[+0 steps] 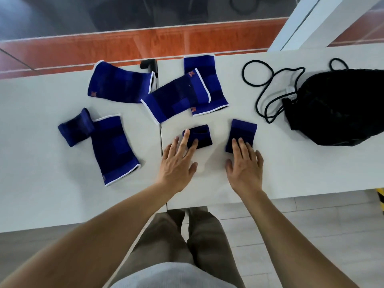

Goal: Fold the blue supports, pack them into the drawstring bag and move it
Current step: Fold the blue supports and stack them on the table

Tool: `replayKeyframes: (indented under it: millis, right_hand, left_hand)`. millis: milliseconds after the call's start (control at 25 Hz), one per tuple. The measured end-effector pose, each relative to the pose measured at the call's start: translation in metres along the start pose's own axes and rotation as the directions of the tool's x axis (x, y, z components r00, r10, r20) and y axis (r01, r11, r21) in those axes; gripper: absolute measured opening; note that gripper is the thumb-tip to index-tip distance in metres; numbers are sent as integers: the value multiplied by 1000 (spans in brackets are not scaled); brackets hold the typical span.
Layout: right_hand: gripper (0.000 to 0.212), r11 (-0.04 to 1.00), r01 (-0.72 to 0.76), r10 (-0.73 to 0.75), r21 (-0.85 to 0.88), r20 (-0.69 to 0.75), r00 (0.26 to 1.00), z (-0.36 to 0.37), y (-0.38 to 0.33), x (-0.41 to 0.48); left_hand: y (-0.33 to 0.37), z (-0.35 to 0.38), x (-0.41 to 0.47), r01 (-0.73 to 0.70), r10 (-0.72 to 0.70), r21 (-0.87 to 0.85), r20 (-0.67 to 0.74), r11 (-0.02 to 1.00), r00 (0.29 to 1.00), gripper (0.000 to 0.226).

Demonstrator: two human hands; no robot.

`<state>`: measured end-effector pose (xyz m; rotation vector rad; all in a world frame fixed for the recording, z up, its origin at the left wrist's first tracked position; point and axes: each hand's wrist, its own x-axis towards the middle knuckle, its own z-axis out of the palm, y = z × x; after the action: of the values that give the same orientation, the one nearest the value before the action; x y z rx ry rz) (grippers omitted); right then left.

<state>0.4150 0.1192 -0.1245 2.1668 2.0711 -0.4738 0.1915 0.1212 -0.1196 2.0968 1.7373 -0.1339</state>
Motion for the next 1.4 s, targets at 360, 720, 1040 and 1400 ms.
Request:
replayKeyframes:
  millis: [360,720,1040,1400]
  right_hand:
    - [62,998,-67,67,-5,-4,998,8,34,-57]
    - [53,997,82,-81,-5,27,996,7,30,-69]
    - [57,957,286,-288,46,51,956,7,-47,-42]
    - [55,939,345,-344,-4,44,938,10,-121,-11]
  left_hand:
    - [66,-11,76,-162,152,83,110,983,982,75]
    - [89,-36,91,-210,200,92,108,973,974,72]
    - [0,-43,6,10,-13,-40,-68,999,998,57]
    - [-137,-44,-78,420,-438,-135,-151,897,886,56]
